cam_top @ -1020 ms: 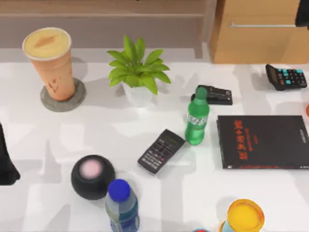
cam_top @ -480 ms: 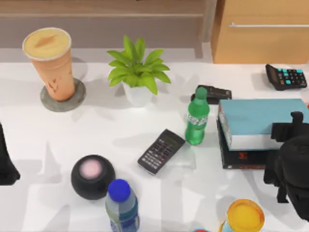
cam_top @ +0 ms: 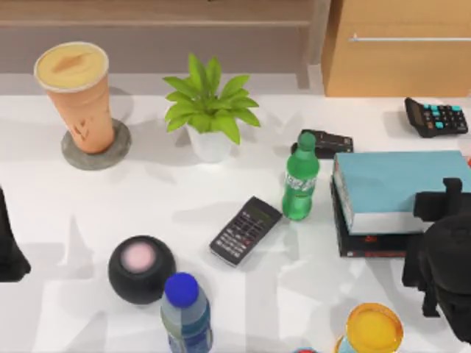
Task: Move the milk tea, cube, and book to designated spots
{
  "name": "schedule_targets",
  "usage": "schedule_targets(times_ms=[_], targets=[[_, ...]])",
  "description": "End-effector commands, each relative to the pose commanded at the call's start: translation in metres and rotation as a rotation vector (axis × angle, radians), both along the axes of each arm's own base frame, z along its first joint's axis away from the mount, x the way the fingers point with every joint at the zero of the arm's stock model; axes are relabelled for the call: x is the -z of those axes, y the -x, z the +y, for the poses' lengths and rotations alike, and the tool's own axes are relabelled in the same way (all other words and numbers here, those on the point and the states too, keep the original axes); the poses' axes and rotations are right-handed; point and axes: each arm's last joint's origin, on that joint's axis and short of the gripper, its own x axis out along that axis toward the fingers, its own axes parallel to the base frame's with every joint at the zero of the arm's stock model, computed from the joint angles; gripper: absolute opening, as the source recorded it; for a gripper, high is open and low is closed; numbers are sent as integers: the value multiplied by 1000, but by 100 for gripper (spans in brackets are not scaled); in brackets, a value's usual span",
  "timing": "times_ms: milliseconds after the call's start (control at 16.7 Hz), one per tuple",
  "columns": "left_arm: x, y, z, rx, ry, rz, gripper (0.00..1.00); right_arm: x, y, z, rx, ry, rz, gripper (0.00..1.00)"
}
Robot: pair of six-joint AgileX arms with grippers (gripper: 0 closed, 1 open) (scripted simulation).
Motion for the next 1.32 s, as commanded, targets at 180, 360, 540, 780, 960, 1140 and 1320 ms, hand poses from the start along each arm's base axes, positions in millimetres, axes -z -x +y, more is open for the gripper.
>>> schedule_targets(times_ms=[180, 360, 540, 780, 960, 1140, 1320], targets=[[0, 0, 0, 0, 0, 0, 100, 5, -1, -1, -4, 10, 14, 0], [0, 0, 0, 0, 0, 0, 100, 6, -2, -1, -5, 12, 17, 0], [0, 0, 0, 0, 0, 0, 100, 6, -2, -1, -5, 12, 17, 15], [0, 0, 0, 0, 0, 0, 100, 6, -2, -1, -5, 12, 17, 45], [0, 0, 0, 0, 0, 0, 100, 6, -2, -1, -5, 12, 17, 68], [0, 0, 0, 0, 0, 0, 100, 6, -2, -1, -5, 12, 17, 90], [0, 0, 0, 0, 0, 0, 100, 6, -2, -1, -5, 12, 17, 100]])
